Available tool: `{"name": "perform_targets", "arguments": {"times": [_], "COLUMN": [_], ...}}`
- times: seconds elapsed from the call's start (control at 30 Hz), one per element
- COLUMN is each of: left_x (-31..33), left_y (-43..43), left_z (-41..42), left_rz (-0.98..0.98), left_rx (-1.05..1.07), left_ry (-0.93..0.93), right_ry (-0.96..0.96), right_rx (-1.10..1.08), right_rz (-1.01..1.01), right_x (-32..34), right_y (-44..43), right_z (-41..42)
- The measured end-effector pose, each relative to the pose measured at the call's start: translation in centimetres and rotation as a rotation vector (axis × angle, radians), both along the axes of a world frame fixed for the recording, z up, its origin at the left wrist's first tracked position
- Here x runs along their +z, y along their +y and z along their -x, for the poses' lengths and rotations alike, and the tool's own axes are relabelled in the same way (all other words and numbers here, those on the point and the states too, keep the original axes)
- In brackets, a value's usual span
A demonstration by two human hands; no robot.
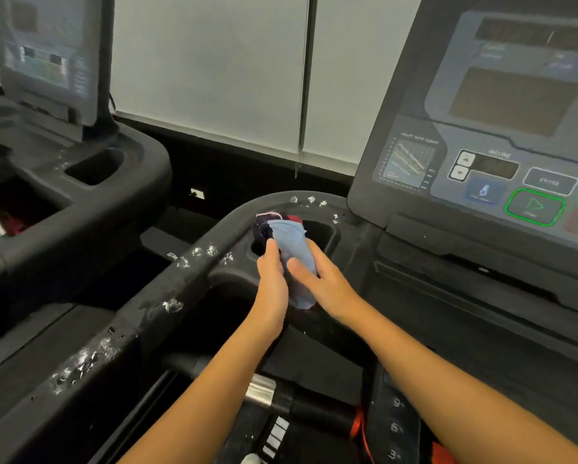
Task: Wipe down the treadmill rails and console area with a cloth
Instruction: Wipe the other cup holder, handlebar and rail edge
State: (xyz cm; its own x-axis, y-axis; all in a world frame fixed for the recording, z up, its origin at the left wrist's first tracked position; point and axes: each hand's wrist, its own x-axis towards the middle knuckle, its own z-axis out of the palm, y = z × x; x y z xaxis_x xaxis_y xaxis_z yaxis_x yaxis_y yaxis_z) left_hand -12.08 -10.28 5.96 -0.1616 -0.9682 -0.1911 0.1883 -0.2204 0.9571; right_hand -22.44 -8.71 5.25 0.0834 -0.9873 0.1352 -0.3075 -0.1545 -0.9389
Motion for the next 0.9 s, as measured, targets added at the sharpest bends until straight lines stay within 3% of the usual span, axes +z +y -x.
{"name": "perform_targets", "arguments": {"times": [0.1,0.2,0.33,0.53,0.67,0.9], "left_x": [0.0,0.0,-2.2,-6.2,-7.7,-7.4], "left_y": [-1.7,-3.8,-6.5,-8.2,-8.1,-8.0], "left_z": [-0.2,-0.9,-1.6,-1.9,-1.9,-1.7], "left_rz": [0.066,0.187,0.39,0.939,1.049,1.08], "left_rx": [-0.134,-0.197,-0.217,-0.332,-0.36,-0.329], "left_ry": [0.022,-0.032,-0.422,-0.917,-1.164,-1.215], "right_ry": [-0.05,0.039,0.291,0.603,0.762,0.874], "right_rx": [-0.128,-0.257,-0.506,-0.903,-0.941,-0.85], "right_rz": [-0.012,-0.008,0.127,-0.026,-0.083,-0.179], "right_x": [0.9,1.6,0.5,-4.0,-4.1,-3.5], "right_y": [-1.7,-3.6,-6.0,-7.2,-8.5,-12.7], "right_z": [-0.2,0.4,1.1,2.6,3.0,3.8]}}
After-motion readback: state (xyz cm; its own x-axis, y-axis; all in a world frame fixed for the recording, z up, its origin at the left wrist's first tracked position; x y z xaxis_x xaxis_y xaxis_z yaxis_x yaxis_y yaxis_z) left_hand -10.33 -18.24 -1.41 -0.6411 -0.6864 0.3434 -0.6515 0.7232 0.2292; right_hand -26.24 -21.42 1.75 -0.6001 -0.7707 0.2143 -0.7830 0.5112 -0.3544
